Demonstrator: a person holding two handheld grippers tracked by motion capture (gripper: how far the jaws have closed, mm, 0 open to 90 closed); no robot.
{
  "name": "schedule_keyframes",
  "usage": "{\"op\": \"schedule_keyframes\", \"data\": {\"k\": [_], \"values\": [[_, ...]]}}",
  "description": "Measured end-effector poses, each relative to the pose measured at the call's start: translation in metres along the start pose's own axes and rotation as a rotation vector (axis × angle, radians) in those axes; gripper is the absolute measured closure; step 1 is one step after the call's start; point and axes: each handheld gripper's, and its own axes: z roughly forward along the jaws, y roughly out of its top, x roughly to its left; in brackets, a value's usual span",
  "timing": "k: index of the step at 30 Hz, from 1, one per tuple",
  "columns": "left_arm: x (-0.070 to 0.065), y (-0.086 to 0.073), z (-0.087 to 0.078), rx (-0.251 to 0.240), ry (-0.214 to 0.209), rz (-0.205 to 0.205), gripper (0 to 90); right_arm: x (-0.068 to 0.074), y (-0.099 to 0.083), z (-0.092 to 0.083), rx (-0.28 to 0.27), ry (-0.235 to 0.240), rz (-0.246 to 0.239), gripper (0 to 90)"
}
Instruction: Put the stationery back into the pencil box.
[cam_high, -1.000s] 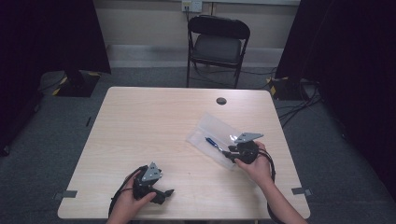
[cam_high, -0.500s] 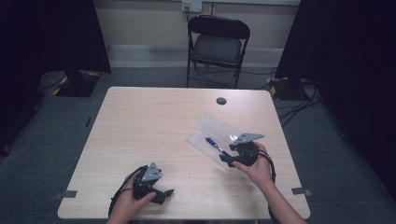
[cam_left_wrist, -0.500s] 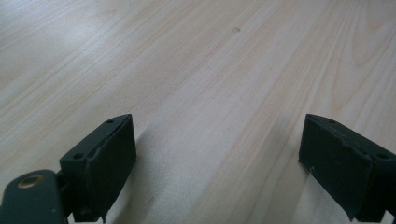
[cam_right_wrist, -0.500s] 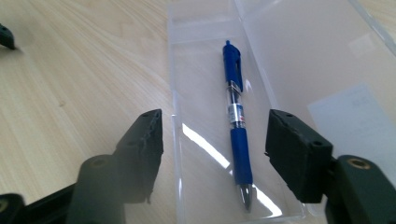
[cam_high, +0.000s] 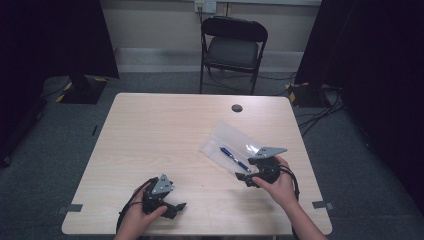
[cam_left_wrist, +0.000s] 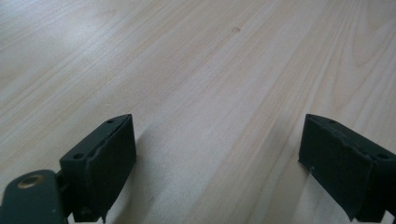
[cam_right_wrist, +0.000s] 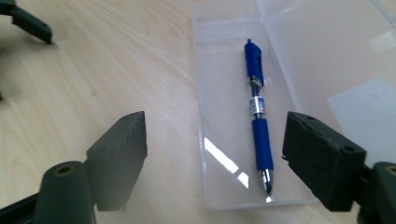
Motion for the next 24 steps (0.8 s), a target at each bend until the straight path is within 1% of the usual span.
{"op": "schedule_keyframes", "data": {"k": [2, 3, 6, 7, 8, 9, 10, 11, 14, 15, 16, 17, 19, 20, 22, 23, 24], "values": [[0.000, 0.000, 0.000, 0.000, 0.000, 0.000, 10.6, 0.001, -0.001, -0.002, 0.004, 0.005, 0.001, 20.5], [0.000, 0.000, 0.000, 0.000, 0.001, 0.000, 10.6, 0.002, -0.005, -0.006, 0.004, 0.021, 0.001, 20.5], [0.000, 0.000, 0.000, 0.000, 0.000, 0.000, 10.6, 0.003, -0.008, -0.009, 0.007, 0.024, 0.006, 20.5], [0.000, 0.000, 0.000, 0.000, 0.000, 0.000, 10.6, 0.004, -0.013, -0.013, 0.006, 0.027, -0.003, 20.5], [0.000, 0.000, 0.000, 0.000, 0.000, 0.000, 10.6, 0.004, -0.013, -0.013, 0.006, 0.027, -0.003, 20.5], [0.000, 0.000, 0.000, -0.001, -0.001, -0.001, 10.6, 0.005, -0.017, -0.016, 0.007, 0.030, -0.010, 20.5], [0.000, 0.000, 0.000, -0.001, -0.001, -0.001, 10.6, 0.005, -0.017, -0.016, 0.007, 0.030, -0.010, 20.5], [0.000, 0.000, 0.000, 0.001, 0.000, -0.002, 10.6, 0.007, -0.021, -0.020, 0.011, 0.039, -0.016, 20.5], [0.000, 0.000, 0.000, 0.000, 0.001, 0.000, 10.6, 0.009, -0.025, -0.023, 0.012, 0.037, -0.026, 20.6], [0.000, 0.000, 0.000, 0.000, 0.000, 0.000, 10.6, 0.010, -0.031, -0.028, 0.018, 0.057, -0.036, 20.9], [0.000, 0.000, 0.000, 0.000, 0.000, 0.000, 10.6, 0.010, -0.031, -0.028, 0.018, 0.057, -0.036, 20.9], [0.000, 0.000, 0.000, 0.000, 0.000, 0.000, 10.6, 0.012, -0.036, -0.032, 0.029, 0.055, -0.051, 21.1], [0.000, 0.000, 0.000, -0.001, -0.001, 0.000, 10.6, 0.012, -0.039, -0.032, 0.029, 0.058, -0.052, 21.1], [0.000, 0.000, 0.000, -0.001, 0.000, 0.000, 10.6, 0.012, -0.047, -0.035, 0.040, 0.060, -0.051, 21.2], [0.000, 0.000, 0.000, 0.000, 0.000, 0.000, 10.6, 0.013, -0.049, -0.036, 0.040, 0.061, -0.047, 21.1], [0.000, 0.000, 0.000, 0.000, 0.000, 0.000, 10.6, 0.012, -0.057, -0.038, 0.040, 0.069, -0.041, 21.3], [0.000, 0.000, 0.000, 0.000, 0.000, -0.001, 10.6, 0.012, -0.060, -0.039, 0.044, 0.065, -0.044, 21.5]]}}
